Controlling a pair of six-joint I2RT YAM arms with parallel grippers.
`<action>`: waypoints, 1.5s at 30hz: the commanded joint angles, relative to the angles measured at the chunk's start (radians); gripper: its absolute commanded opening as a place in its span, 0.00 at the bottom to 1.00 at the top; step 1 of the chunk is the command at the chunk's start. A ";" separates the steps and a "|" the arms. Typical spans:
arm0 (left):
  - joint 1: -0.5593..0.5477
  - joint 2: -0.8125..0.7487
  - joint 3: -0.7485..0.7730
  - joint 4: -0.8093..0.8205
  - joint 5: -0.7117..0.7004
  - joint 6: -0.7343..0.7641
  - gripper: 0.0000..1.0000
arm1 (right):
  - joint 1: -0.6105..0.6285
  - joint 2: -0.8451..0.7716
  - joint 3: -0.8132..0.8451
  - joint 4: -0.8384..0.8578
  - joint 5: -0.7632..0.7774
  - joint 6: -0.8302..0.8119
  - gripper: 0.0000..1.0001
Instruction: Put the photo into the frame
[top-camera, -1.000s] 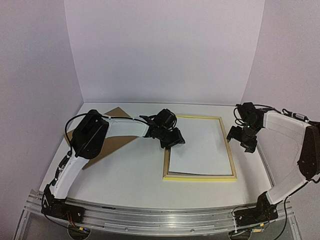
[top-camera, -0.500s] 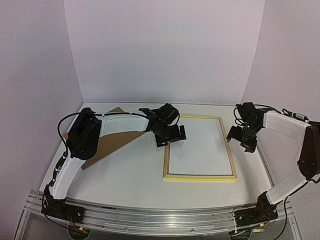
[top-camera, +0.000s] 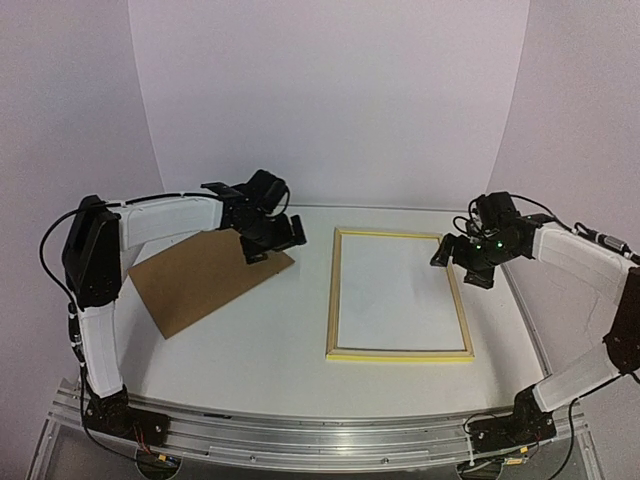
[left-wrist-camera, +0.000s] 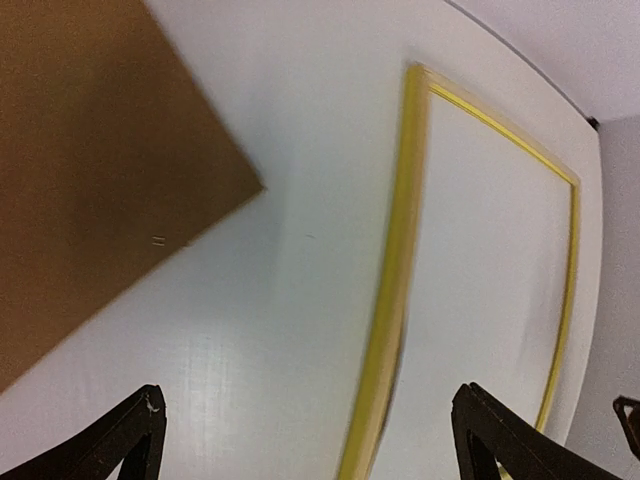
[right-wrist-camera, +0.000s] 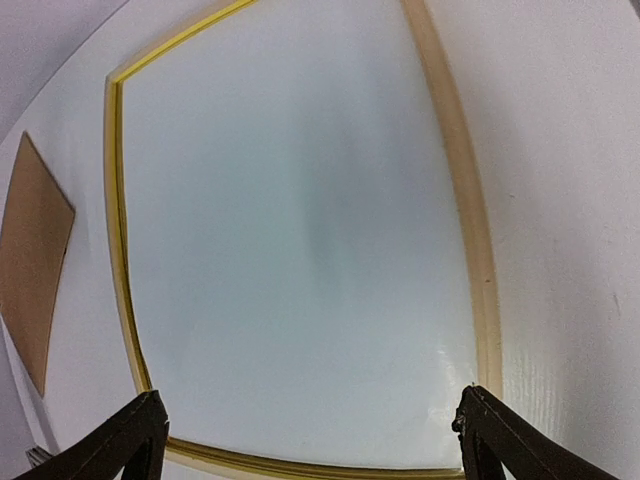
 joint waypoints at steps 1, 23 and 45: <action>0.151 -0.161 -0.182 0.011 -0.031 -0.005 1.00 | 0.172 0.114 0.098 0.093 -0.052 -0.046 0.98; 0.780 -0.500 -0.803 0.133 0.076 -0.016 1.00 | 0.395 1.202 1.246 0.173 -0.202 -0.032 0.93; 0.778 -0.431 -0.988 0.352 0.370 -0.056 1.00 | 0.417 1.516 1.510 0.261 -0.286 0.043 0.94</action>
